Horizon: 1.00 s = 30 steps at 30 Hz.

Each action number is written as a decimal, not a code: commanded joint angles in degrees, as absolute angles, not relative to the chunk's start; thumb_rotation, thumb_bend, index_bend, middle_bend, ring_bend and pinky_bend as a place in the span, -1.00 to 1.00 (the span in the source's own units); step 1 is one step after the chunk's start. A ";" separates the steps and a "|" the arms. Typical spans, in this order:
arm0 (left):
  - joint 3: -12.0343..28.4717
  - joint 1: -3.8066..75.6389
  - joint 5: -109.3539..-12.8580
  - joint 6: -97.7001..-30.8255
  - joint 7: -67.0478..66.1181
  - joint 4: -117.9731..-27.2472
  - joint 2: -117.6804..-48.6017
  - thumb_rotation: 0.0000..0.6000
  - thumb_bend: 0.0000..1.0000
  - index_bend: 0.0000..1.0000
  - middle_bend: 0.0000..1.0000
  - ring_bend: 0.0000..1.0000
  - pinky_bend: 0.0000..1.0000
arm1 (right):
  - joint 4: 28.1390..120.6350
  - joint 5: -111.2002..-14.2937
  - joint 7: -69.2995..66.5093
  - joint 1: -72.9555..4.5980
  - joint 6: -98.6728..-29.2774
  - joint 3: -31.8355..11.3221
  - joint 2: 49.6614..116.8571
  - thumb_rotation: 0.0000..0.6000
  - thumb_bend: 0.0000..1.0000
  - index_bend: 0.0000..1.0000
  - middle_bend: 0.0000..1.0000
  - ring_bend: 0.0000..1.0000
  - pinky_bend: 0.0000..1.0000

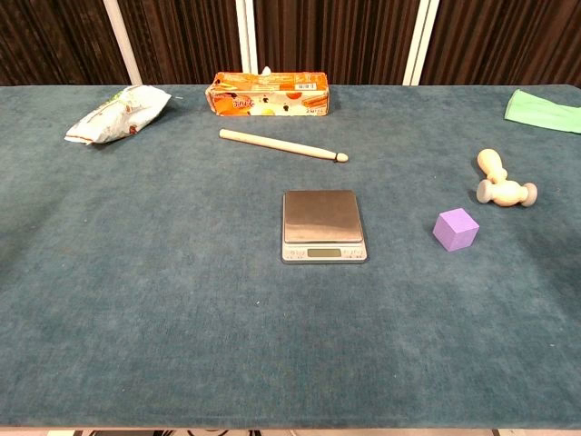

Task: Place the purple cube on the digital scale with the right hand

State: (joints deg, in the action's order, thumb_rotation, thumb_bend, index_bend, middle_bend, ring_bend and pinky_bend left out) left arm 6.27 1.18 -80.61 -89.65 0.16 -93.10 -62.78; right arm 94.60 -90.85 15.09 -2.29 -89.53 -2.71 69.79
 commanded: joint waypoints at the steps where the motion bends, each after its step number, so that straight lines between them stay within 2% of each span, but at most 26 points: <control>1: 6.23 1.18 -80.64 -89.65 0.09 -93.12 -62.83 1.00 -0.49 -0.80 -1.00 -1.00 -1.00 | 94.50 -90.75 15.08 -2.35 -89.41 -2.74 69.83 1.00 -0.06 -1.00 -1.00 -1.00 -1.00; 19: 6.13 0.92 -80.80 -90.29 -0.93 -93.50 -63.05 1.00 -0.49 -0.80 -1.00 -1.00 -1.00 | 95.37 -91.44 11.54 -3.28 -86.47 -1.39 68.02 1.00 -0.06 -1.00 -1.00 -1.00 -1.00; 24: 6.10 0.85 -80.99 -90.55 -1.08 -93.62 -63.12 1.00 -0.49 -0.80 -1.00 -1.00 -1.00 | 96.21 -92.60 8.75 -6.93 -81.08 -1.46 65.81 1.00 -0.06 -1.00 -1.00 -1.00 -1.00; 30: 6.19 0.68 -80.90 -90.91 -1.25 -93.68 -63.19 1.00 -0.49 -0.80 -1.00 -1.00 -1.00 | 98.76 -89.87 7.38 -15.20 -69.25 -4.59 63.29 1.00 -0.06 -1.00 -1.00 -1.00 -1.00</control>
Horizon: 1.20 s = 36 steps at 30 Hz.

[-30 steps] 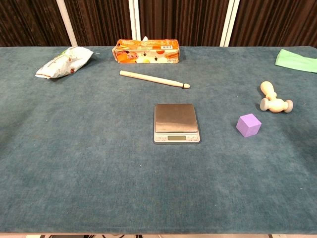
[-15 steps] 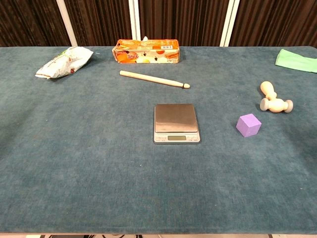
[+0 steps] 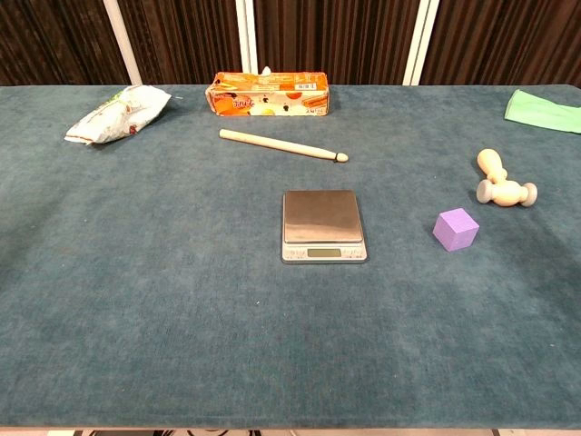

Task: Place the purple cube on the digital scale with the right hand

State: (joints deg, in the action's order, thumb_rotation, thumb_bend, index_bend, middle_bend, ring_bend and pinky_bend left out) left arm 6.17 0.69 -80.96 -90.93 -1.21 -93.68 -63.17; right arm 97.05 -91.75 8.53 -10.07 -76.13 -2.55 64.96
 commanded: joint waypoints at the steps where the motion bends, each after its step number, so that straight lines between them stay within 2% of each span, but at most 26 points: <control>1: 6.20 0.69 -80.82 -90.84 -1.30 -93.67 -63.20 1.00 -0.49 -0.80 -1.00 -1.00 -1.00 | 99.00 -88.57 7.38 -17.01 -66.31 -5.26 63.18 1.00 -0.06 -1.00 -1.00 -1.00 -1.00; 6: 6.20 0.72 -80.69 -90.70 -1.53 -93.62 -63.24 1.00 -0.49 -0.80 -1.00 -1.00 -1.00 | 98.70 -83.11 7.80 -23.31 -56.38 -7.63 64.22 1.00 -0.06 -0.98 -1.00 -1.00 -1.00; 15: 6.30 0.77 -80.47 -90.68 -2.15 -93.54 -63.44 1.00 -0.49 -0.80 -1.00 -1.00 -1.00 | 94.52 -74.42 13.44 -30.63 -47.21 -9.66 70.04 1.00 -0.06 -0.81 -1.00 -1.00 -1.00; 24: 6.46 0.75 -80.20 -90.74 -2.42 -93.51 -63.56 1.00 -0.49 -0.80 -1.00 -1.00 -1.00 | 91.53 -69.26 16.56 -34.65 -44.30 -10.28 74.21 1.00 -0.06 -0.64 -1.00 -1.00 -1.00; 36: 6.60 0.76 -79.92 -90.62 -2.28 -93.43 -63.45 1.00 -0.49 -0.80 -1.00 -1.00 -1.00 | 89.28 -65.77 18.61 -36.52 -44.30 -8.86 76.77 1.00 -0.06 -0.46 -1.00 -1.00 -1.00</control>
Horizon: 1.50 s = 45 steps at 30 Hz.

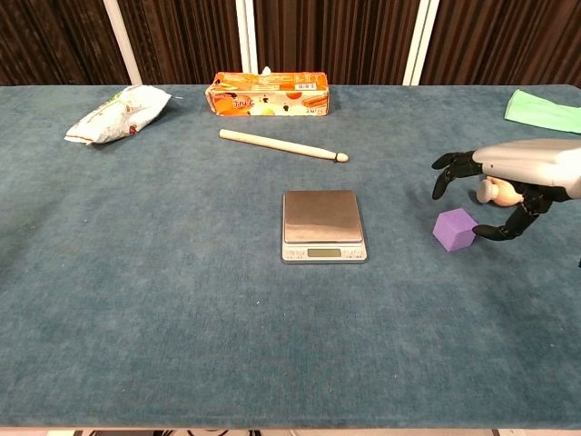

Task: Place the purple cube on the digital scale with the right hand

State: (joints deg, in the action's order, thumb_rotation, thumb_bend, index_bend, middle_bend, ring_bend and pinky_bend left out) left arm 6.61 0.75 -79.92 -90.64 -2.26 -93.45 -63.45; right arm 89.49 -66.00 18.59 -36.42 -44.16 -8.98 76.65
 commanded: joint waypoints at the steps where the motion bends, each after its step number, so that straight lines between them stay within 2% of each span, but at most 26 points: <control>1: 6.59 0.78 -79.93 -90.58 -2.34 -93.43 -63.48 1.00 -0.49 -0.80 -1.00 -1.00 -1.00 | 89.07 -65.55 18.57 -36.60 -44.38 -8.75 76.86 1.00 -0.06 -0.46 -1.00 -1.00 -1.00; 19: 6.65 0.84 -79.74 -90.50 -2.96 -93.44 -63.66 1.00 -0.49 -0.80 -1.00 -1.00 -1.00 | 85.24 -64.33 16.76 -37.99 -44.03 -7.36 79.45 1.00 -0.06 -0.35 -1.00 -1.00 -1.00; 33: 6.73 0.84 -79.60 -90.48 -2.98 -93.39 -63.68 1.00 -0.49 -0.80 -1.00 -1.00 -1.00 | 84.00 -63.81 16.23 -39.12 -44.29 -7.12 80.92 1.00 -0.06 -0.19 -1.00 -1.00 -1.00; 45: 6.77 0.79 -79.62 -90.41 -2.14 -93.41 -63.38 1.00 -0.49 -0.80 -1.00 -1.00 -1.00 | 89.21 -60.06 18.13 -42.78 -43.89 -10.43 79.51 1.00 -0.06 -0.18 -1.00 -1.00 -1.00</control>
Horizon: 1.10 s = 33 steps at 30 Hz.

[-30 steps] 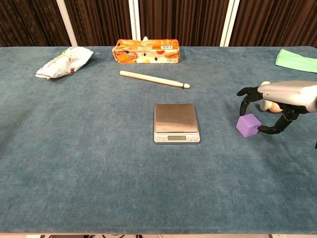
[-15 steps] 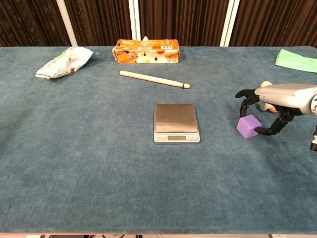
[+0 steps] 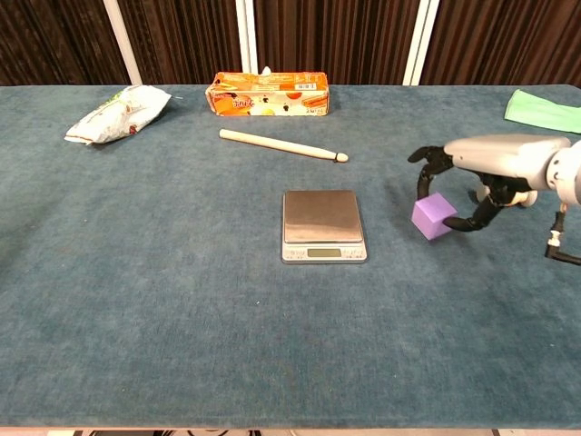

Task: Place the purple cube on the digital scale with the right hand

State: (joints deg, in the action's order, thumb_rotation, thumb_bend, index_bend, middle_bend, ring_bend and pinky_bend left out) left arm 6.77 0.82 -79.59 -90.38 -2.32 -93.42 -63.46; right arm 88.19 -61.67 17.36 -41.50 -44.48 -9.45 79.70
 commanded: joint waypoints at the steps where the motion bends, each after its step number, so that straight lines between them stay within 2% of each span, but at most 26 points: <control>1: 6.78 0.76 -79.61 -90.43 -2.02 -93.40 -63.34 1.00 -0.49 -0.80 -1.00 -1.00 -1.00 | 89.40 -59.46 18.55 -43.30 -43.66 -10.67 79.60 1.00 -0.06 -0.18 -1.00 -1.00 -1.00; 13: 6.81 0.79 -79.54 -90.15 -1.24 -93.31 -63.04 1.00 -0.49 -0.80 -1.00 -1.00 -1.00 | 89.54 -49.69 25.43 -50.90 -43.35 -12.96 85.80 1.00 -0.06 -0.18 -1.00 -1.00 -1.00; 25: 6.86 0.90 -79.44 -89.98 -1.29 -93.11 -63.20 1.00 -0.49 -0.80 -1.00 -1.00 -1.00 | 86.68 -41.19 30.03 -57.13 -43.97 -13.41 91.63 1.00 -0.06 -0.19 -1.00 -1.00 -1.00; 28: 6.84 0.89 -79.45 -89.99 -1.32 -93.09 -63.18 1.00 -0.49 -0.80 -1.00 -1.00 -1.00 | 85.95 -39.85 30.73 -58.17 -44.36 -13.37 92.54 1.00 -0.06 -0.39 -1.00 -1.00 -1.00; 30: 6.87 0.90 -79.41 -90.00 -1.38 -93.10 -63.22 1.00 -0.48 -0.80 -1.00 -1.00 -1.00 | 85.61 -38.76 31.33 -58.82 -44.78 -13.14 93.07 1.00 -0.08 -0.75 -1.00 -1.00 -1.00; 33: 6.92 0.90 -79.29 -90.05 -1.71 -93.04 -63.28 1.00 -0.47 -0.80 -1.00 -1.00 -1.00 | 85.25 -36.49 32.41 -59.71 -45.57 -12.84 93.72 1.00 -0.17 -0.99 -1.00 -1.00 -1.00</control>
State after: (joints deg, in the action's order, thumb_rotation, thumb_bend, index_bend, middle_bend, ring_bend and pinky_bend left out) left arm 6.91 0.90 -79.31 -90.04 -1.67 -93.05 -63.26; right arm 85.57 -37.65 31.70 -59.11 -44.97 -13.04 93.23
